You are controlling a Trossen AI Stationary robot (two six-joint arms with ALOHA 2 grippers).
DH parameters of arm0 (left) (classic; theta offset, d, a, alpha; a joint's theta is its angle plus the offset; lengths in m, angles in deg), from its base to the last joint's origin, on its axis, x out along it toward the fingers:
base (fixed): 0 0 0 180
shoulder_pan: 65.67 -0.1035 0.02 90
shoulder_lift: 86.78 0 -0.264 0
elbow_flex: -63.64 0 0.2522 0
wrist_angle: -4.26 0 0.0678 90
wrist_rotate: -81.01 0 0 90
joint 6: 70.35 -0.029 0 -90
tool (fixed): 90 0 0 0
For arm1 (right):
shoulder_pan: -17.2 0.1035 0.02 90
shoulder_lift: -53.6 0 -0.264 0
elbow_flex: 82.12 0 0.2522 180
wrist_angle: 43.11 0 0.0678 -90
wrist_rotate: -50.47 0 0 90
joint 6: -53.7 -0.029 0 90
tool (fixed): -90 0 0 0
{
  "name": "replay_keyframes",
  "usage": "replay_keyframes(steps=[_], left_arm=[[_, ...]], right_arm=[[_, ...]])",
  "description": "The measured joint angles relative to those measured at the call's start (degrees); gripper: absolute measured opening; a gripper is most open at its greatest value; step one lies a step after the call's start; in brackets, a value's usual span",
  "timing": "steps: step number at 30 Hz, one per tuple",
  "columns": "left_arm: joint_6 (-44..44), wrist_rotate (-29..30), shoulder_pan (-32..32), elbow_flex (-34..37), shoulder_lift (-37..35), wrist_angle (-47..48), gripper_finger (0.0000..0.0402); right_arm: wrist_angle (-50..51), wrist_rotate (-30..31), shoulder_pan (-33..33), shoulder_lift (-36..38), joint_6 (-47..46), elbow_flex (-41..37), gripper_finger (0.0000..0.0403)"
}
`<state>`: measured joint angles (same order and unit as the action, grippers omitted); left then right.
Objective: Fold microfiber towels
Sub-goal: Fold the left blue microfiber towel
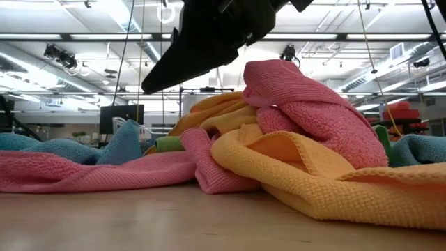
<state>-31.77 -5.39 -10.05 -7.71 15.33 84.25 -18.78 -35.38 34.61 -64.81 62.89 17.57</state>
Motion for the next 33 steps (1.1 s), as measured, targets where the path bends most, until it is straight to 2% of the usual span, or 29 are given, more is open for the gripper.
replay_keyframes(steps=[18, 24, 33], left_arm=[[2.7, 1.6, 0.6, 0.0, 3.6, 1.8, 0.0163], [4.3, 1.7, 0.6, 0.0, 3.6, 2.2, 0.011], [3.1, 1.7, 0.6, -1.6, 3.6, 2.7, 0.0009]], right_arm=[[0.0, 0.0, 0.0, 0.0, 0.0, 0.0, 0.0143], [0.0, 0.0, 0.0, 0.0, 0.0, 0.0, 0.0143], [0.0, 0.0, 0.0, 0.0, 0.0, 0.0, 0.0143]])
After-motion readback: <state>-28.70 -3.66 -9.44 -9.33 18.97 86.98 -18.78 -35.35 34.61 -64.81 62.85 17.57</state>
